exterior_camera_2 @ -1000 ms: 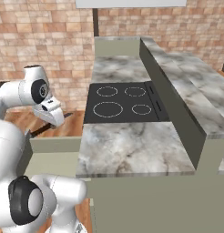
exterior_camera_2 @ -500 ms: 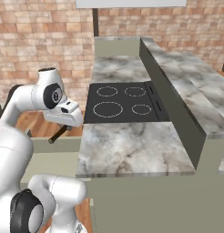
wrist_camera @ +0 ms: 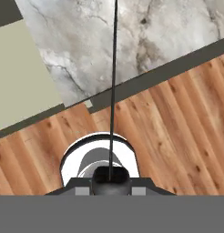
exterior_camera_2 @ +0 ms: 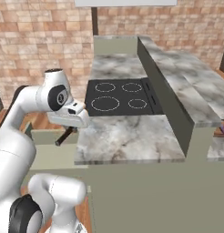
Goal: Open the drawer on the left and place the cutting tools on the cutting board.
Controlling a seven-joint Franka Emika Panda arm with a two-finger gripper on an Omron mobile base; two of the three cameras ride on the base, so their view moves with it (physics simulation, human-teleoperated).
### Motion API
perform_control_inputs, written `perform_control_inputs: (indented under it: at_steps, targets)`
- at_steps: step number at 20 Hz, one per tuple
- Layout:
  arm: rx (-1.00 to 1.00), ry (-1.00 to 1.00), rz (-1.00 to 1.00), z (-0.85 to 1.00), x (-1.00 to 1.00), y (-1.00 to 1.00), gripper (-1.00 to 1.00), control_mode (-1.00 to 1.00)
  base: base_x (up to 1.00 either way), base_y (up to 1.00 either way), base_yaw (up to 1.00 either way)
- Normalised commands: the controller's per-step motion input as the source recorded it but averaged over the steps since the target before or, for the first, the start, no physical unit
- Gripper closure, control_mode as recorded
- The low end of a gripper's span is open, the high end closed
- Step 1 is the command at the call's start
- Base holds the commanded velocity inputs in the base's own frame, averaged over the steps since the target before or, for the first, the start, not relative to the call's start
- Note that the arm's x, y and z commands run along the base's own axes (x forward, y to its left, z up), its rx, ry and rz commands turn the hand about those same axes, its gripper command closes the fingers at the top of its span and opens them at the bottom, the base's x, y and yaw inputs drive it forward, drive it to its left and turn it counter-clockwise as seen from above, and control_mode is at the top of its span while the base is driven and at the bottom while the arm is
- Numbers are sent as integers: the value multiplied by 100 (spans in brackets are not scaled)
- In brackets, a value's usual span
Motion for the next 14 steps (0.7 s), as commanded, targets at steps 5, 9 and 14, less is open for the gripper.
perform_control_inputs:
  at_steps: [5, 9, 14]
  targets:
    - [0, 0, 0, 0, 0, 0, 100, 100, -88, -99, 0]
    - [0, 0, 0, 0, 0, 0, 100, 100, -9, -100, 1]
    - [0, 0, 0, 0, 0, 0, 100, 100, 16, -100, 8]
